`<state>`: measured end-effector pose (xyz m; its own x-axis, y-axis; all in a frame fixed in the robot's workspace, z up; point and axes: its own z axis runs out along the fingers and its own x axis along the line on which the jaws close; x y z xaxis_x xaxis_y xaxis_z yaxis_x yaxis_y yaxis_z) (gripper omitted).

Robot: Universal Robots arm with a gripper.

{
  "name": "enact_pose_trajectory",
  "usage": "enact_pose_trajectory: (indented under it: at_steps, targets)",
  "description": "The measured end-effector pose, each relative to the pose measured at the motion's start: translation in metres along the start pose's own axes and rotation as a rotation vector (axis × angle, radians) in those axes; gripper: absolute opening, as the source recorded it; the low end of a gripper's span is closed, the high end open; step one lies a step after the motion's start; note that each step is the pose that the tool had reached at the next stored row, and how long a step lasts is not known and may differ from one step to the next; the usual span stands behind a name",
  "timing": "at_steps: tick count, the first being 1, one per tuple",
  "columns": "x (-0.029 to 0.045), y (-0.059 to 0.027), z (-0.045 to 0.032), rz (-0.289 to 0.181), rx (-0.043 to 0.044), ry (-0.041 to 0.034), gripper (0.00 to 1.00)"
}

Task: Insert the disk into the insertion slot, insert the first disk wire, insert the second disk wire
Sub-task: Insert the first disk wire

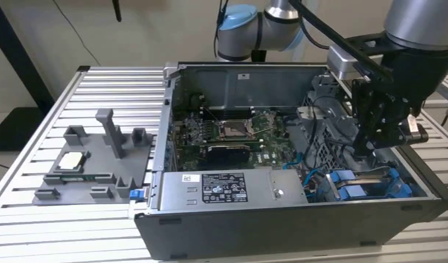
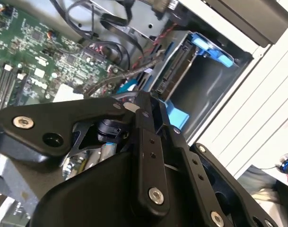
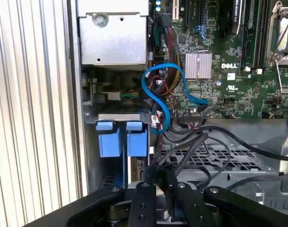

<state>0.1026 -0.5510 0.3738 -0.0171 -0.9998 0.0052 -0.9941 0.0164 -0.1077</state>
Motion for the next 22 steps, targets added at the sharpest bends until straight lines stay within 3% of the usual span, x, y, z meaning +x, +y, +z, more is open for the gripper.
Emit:
enact_pose_trajectory:
  at_steps: [6,11,22]
  targets:
    - [0.0131,-0.007,0.0106,0.001,-0.0005,-0.0061,0.2]
    - [0.0158,-0.0137,0.0149,0.003,-0.0009,-0.0289,0.2]
    - [0.0158,-0.0147,0.0153,0.003,-0.001,-0.031,0.2]
